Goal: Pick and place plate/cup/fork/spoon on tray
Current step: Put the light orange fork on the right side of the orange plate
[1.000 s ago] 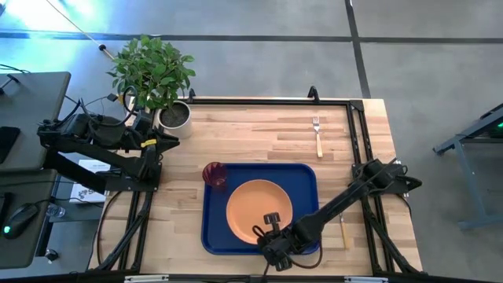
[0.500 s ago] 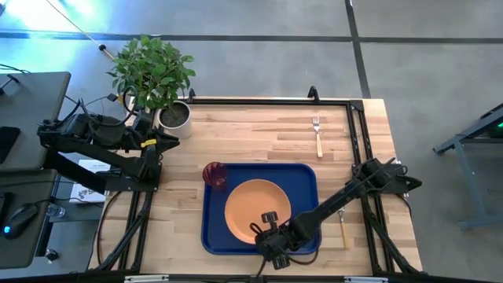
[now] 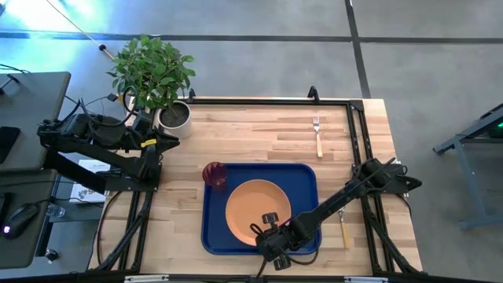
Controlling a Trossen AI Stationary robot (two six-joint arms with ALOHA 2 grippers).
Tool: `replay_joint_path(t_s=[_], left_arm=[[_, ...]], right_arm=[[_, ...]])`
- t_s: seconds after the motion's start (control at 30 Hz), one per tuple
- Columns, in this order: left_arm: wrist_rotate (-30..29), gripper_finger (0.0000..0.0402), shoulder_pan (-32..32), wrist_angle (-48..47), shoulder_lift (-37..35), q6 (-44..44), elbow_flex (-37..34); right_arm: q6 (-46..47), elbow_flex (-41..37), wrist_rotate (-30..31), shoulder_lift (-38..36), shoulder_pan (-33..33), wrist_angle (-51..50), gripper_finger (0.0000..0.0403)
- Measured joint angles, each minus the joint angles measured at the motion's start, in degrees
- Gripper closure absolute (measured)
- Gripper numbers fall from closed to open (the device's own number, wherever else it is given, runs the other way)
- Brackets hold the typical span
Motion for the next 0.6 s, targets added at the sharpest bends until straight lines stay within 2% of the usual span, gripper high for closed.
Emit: replay_joint_path(t_s=[0.27,0.43,0.6], left_arm=[[1.59,0.0314,-0.02,0.02,0.00,-0.08,0.00],[2.12,0.0314,0.00,0.00,0.00,0.02,0.00],[2.12,0.0314,0.00,0.02,0.00,2.10,0.00]], right_arm=[[1.27,0.00,0.58,-0.75,0.00,-0.04,0.0351],[2.23,0.00,3.15,-2.44,0.00,-0.19,0.0352],[7.50,0.00,6.35,-3.84,-0.04,-1.78,0.0352]])
